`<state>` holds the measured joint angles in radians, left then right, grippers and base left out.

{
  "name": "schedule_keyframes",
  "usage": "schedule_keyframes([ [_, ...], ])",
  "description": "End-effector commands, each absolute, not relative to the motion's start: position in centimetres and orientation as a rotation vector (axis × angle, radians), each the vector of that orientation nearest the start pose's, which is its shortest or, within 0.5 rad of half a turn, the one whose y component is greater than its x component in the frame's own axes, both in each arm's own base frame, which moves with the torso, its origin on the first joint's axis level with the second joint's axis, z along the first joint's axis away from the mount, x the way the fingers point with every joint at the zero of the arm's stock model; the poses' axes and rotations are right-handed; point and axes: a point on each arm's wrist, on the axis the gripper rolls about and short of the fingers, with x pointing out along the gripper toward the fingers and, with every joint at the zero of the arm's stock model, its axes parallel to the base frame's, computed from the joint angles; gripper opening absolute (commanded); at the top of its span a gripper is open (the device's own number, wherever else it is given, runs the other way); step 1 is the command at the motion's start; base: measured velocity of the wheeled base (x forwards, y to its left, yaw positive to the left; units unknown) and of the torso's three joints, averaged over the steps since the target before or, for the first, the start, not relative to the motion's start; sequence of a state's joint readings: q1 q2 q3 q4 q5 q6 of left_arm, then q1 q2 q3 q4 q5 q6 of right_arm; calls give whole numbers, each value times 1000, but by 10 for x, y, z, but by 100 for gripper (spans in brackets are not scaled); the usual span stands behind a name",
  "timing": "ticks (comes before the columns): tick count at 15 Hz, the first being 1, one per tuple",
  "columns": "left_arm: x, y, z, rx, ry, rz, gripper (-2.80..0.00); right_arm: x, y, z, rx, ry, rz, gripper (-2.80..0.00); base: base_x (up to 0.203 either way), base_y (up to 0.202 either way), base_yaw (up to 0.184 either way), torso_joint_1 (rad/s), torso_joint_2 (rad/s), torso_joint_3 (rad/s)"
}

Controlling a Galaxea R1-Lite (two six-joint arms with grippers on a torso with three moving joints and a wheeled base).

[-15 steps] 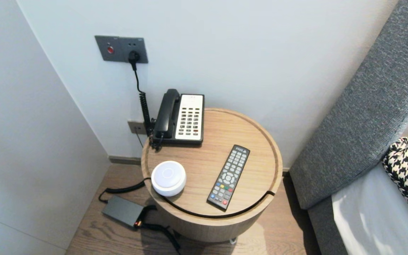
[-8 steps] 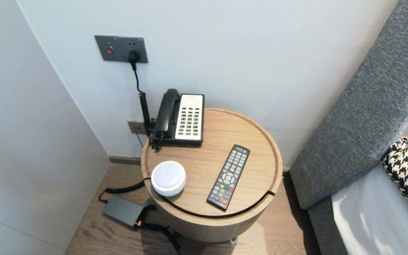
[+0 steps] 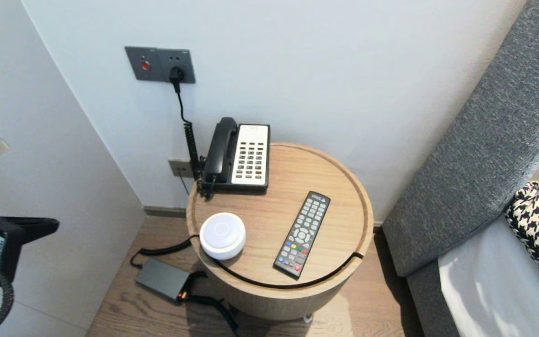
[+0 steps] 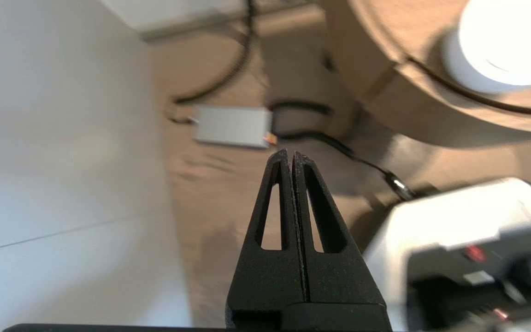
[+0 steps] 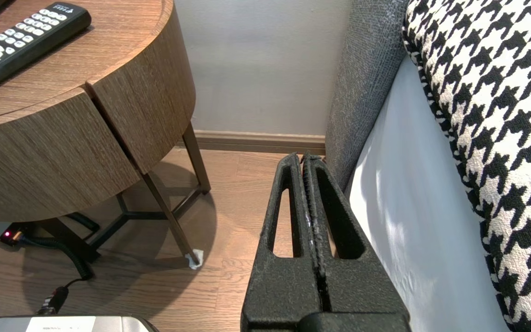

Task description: Open the nightstand drawer

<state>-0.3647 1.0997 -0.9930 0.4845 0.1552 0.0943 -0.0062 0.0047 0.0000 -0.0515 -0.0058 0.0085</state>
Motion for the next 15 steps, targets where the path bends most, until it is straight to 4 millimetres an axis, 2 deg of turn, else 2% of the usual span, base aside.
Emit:
schedule_keyframes([
  [1, 143, -71, 252, 238, 660, -288, -280, -21, 0, 74, 8, -22, -12, -280, 0, 0, 0, 0, 0, 0],
  [3, 152, -96, 245, 203, 728, -311, -280, -20, 0, 74, 9, -20, -12, -280, 0, 0, 0, 0, 0, 0],
  [6, 159, -123, 250, 183, 796, -342, -280, -21, 0, 74, 8, -22, -12, -280, 0, 0, 0, 0, 0, 0],
  [11, 159, -194, 237, 222, 855, -427, -280, -21, 0, 74, 8, -22, -12, -280, 0, 0, 0, 0, 0, 0],
  [13, 158, -212, 237, 242, 840, -430, -280, -21, 0, 74, 8, -22, -12, -280, 0, 0, 0, 0, 0, 0],
  [15, 164, -231, 222, 284, 866, -423, -280, -21, 0, 74, 8, -22, -12, -280, 0, 0, 0, 0, 0, 0],
])
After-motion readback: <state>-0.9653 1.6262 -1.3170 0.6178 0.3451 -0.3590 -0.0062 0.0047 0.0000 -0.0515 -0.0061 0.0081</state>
